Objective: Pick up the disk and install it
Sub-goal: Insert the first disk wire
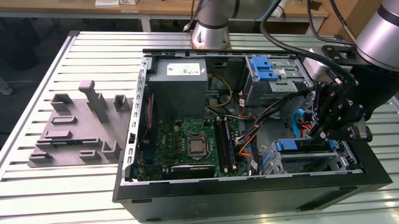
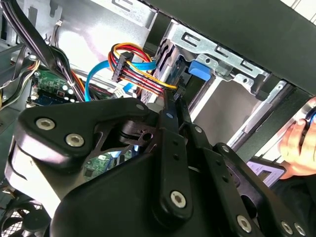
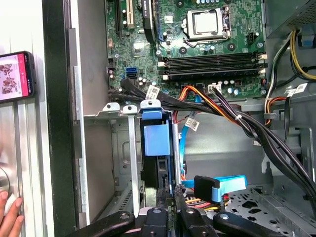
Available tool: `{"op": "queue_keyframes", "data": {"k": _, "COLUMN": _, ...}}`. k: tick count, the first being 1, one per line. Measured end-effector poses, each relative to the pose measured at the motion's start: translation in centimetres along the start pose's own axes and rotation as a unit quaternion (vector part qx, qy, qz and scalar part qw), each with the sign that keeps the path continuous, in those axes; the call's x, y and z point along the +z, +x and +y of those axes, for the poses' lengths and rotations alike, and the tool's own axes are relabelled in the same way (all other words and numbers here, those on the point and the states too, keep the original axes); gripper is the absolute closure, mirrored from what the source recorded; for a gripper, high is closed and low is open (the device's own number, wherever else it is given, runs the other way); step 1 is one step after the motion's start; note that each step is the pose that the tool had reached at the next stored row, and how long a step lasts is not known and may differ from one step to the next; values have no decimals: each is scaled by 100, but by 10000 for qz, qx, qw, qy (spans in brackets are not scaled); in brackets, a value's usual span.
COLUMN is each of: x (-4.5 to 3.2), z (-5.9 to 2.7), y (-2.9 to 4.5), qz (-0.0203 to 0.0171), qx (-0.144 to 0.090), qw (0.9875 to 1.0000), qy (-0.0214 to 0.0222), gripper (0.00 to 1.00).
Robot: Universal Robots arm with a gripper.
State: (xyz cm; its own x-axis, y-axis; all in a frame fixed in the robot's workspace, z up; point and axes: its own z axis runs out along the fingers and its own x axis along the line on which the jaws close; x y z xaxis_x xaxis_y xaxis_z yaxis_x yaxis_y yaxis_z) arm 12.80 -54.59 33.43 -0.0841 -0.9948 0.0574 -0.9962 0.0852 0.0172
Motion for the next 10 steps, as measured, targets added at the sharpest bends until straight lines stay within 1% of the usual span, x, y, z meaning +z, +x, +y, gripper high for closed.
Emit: {"op": "queue_keyframes", "data": {"k": 10, "x": 15, "z": 0, "y": -1, "qz": -3, "qx": -12, "qw": 10000, "qy": 0, "gripper": 84}}
